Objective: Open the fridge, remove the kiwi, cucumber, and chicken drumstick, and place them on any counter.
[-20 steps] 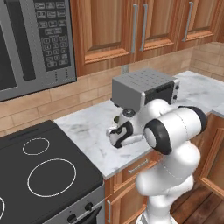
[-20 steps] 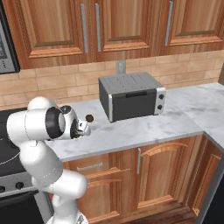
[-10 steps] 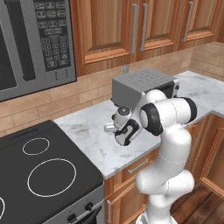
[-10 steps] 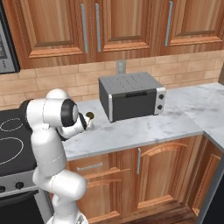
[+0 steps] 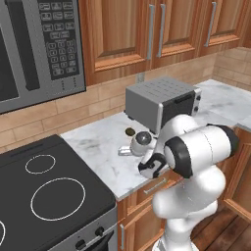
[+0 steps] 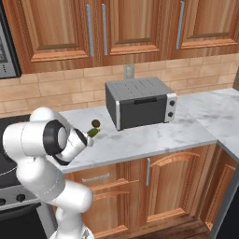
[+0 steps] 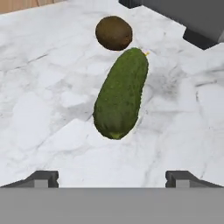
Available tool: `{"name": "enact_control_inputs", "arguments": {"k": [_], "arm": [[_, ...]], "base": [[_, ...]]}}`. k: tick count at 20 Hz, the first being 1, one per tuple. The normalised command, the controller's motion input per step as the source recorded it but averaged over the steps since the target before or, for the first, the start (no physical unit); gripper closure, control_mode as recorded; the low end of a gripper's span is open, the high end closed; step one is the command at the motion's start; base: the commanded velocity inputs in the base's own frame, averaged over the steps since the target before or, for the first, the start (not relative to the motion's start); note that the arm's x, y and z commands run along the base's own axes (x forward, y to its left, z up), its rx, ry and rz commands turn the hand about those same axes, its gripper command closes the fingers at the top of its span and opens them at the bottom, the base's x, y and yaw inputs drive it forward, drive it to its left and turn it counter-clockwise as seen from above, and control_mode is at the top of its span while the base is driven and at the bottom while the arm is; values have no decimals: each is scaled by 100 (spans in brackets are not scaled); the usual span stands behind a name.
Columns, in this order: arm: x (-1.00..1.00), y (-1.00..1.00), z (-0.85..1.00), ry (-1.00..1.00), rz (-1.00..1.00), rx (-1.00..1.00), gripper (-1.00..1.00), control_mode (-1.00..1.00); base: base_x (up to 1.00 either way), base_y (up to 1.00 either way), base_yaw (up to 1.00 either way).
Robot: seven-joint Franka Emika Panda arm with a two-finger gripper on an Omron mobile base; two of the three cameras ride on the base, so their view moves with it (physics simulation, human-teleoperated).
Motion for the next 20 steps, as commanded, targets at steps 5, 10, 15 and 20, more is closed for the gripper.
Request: {"name": "enact_control_inputs", "arguments": {"k": [5,10,15,20], "arm": [[-76,3,100,-2,0,0,-100,-100],[-76,13,100,-9,0,0,-100,-100],[-73,10,100,-3,0,-2,-100,-100],[-90,-6,88,17,0,-1,-100,-100]], "base": [[0,0,0],[0,0,0],[0,0,0],[0,0,0]]}}
